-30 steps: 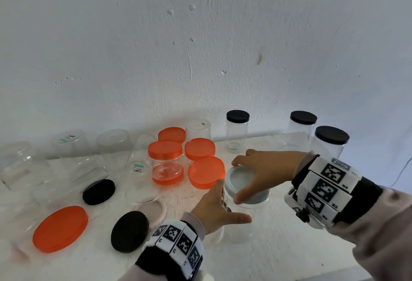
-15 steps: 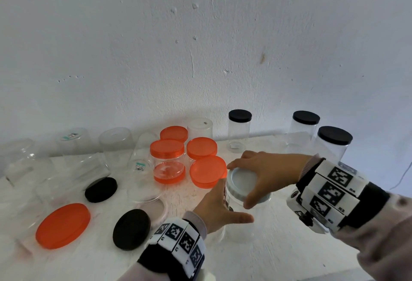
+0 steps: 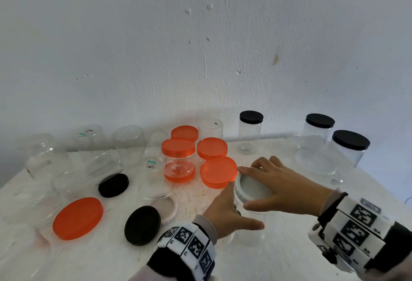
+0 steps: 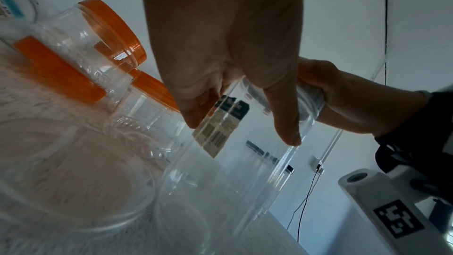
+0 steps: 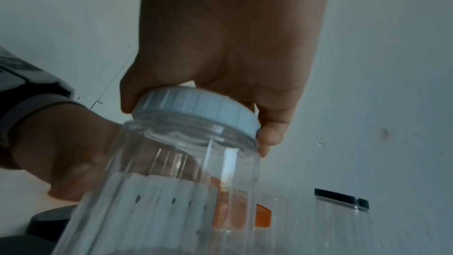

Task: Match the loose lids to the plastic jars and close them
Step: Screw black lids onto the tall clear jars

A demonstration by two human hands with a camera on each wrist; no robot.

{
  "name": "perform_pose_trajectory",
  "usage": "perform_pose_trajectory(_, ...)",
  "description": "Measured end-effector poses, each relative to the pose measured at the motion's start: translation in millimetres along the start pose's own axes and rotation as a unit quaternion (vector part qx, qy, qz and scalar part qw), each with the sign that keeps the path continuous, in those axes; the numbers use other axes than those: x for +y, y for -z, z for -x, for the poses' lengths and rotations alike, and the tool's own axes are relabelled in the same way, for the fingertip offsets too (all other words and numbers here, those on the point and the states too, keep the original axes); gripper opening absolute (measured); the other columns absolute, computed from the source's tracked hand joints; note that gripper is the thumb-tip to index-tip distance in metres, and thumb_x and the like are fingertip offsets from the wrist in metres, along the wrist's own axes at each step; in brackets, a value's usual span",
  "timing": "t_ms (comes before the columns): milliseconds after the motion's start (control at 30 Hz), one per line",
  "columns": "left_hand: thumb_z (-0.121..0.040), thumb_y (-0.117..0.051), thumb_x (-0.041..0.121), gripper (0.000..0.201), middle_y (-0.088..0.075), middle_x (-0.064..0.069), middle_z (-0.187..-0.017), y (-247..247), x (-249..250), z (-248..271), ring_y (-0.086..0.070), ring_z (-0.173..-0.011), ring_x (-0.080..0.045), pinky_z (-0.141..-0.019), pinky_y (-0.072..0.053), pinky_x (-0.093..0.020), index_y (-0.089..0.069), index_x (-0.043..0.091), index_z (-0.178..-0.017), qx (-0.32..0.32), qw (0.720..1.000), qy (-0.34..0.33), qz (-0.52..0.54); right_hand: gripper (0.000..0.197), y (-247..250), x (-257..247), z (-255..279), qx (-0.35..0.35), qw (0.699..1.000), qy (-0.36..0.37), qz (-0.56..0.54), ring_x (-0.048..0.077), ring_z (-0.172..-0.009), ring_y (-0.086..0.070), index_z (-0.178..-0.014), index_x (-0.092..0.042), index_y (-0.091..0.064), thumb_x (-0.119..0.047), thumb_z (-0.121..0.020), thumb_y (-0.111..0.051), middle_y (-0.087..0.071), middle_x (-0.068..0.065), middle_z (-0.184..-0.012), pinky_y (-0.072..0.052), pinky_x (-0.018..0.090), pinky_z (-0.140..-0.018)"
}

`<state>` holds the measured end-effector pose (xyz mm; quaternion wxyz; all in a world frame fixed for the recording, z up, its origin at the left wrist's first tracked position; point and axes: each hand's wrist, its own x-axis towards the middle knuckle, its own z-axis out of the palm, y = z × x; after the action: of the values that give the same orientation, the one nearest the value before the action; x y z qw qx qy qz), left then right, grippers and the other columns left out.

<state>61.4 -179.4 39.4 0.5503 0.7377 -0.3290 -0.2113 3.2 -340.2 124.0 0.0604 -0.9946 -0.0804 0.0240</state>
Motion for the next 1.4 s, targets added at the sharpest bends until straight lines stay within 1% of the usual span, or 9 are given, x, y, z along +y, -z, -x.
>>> perform_pose_trajectory(267,-0.059,-0.087,0.036,0.088,-0.053,0.025,-0.12,1,0,6,-0.049,-0.112,0.009,-0.099,-0.044,-0.023,-0.032,0.047,-0.126,0.021,1.0,0.015,-0.012,0.081,-15,-8,4,0.06,0.996,-0.022,-0.057,0.002,-0.109,-0.018,-0.144,-0.048,-0.022,-0.077,-0.071,-0.042,-0.024,-0.025,-0.129,-0.027,0.023,-0.103)
perform_pose_trajectory(467,-0.059,-0.088,0.033,0.089,-0.053,0.032,-0.118,12,1,25,-0.048,-0.105,0.019,-0.084,-0.042,-0.003,-0.032,0.053,-0.127,0.023,1.0,0.01,-0.003,0.085,-9,-26,5,0.022,0.994,0.026,-0.099,-0.003,-0.12,-0.019,-0.137,-0.056,-0.026,-0.087,-0.059,-0.042,-0.02,-0.034,-0.129,-0.028,0.022,-0.104)
perform_pose_trajectory(633,-0.055,-0.089,0.037,0.09,-0.057,0.022,-0.124,47,-2,59,-0.053,-0.115,0.003,-0.1,-0.046,-0.025,-0.039,0.043,-0.13,0.056,0.998,0.026,0.022,0.069,10,-48,-14,0.014,0.978,0.099,-0.183,-0.016,-0.122,-0.026,-0.128,-0.062,-0.029,-0.083,-0.065,-0.048,-0.027,-0.048,-0.123,-0.026,0.009,-0.099)
perform_pose_trajectory(733,-0.056,-0.089,0.035,0.089,-0.056,0.027,-0.123,81,0,84,-0.052,-0.114,0.008,-0.095,-0.044,-0.014,-0.039,0.046,-0.128,0.103,0.994,0.014,0.015,0.06,14,-63,-37,0.039,0.965,0.111,-0.233,-0.013,-0.119,-0.038,-0.128,-0.057,-0.036,-0.075,-0.071,-0.047,-0.042,-0.038,-0.123,-0.031,0.006,-0.094)
perform_pose_trajectory(833,-0.052,-0.089,0.035,0.088,-0.059,0.025,-0.121,115,-2,107,-0.054,-0.114,0.005,-0.093,-0.046,-0.017,-0.042,0.041,-0.126,0.159,0.987,0.015,0.025,0.056,10,-82,-65,0.044,0.954,0.095,-0.28,-0.003,-0.115,-0.048,-0.125,-0.053,-0.042,-0.073,-0.073,-0.04,-0.051,-0.025,-0.122,-0.04,0.016,-0.095)
perform_pose_trajectory(900,-0.052,-0.09,0.031,0.085,-0.06,0.03,-0.115,137,-7,119,-0.056,-0.107,0.01,-0.084,-0.045,-0.009,-0.044,0.041,-0.122,0.196,0.98,0.016,0.025,0.049,5,-95,-87,0.044,0.95,0.087,-0.296,-0.002,-0.111,-0.051,-0.121,-0.052,-0.045,-0.07,-0.076,-0.037,-0.054,-0.021,-0.12,-0.042,0.017,-0.093)
perform_pose_trajectory(1000,-0.047,-0.09,0.034,0.086,-0.061,0.029,-0.112,164,-15,132,-0.056,-0.104,0.012,-0.079,-0.043,-0.003,-0.045,0.04,-0.12,0.261,0.965,0.013,0.033,0.042,-8,-115,-122,0.038,0.956,0.075,-0.281,-0.003,-0.105,-0.052,-0.129,-0.039,-0.048,-0.056,-0.092,-0.039,-0.055,-0.013,-0.123,-0.039,0.01,-0.085)
perform_pose_trajectory(1167,-0.045,-0.088,0.033,0.081,-0.061,0.017,-0.112,193,-37,137,-0.057,-0.098,0.011,-0.076,-0.044,-0.005,-0.048,0.036,-0.114,0.374,0.927,0.016,0.03,0.048,-31,-145,-182,0.018,0.973,0.015,-0.229,0.013,-0.111,-0.048,-0.138,-0.019,-0.043,-0.044,-0.098,-0.044,-0.05,0.003,-0.131,-0.037,0.025,-0.089)
perform_pose_trajectory(1400,-0.049,-0.092,0.018,0.078,-0.061,0.02,-0.109,212,-68,127,-0.056,-0.093,0.014,-0.066,-0.044,-0.004,-0.048,0.036,-0.111,0.428,0.902,0.016,0.062,0.054,-52,-180,-259,-0.002,0.979,-0.067,-0.19,0.032,-0.126,-0.043,-0.139,-0.006,-0.035,-0.038,-0.098,-0.047,-0.041,0.018,-0.139,-0.038,0.039,-0.103)
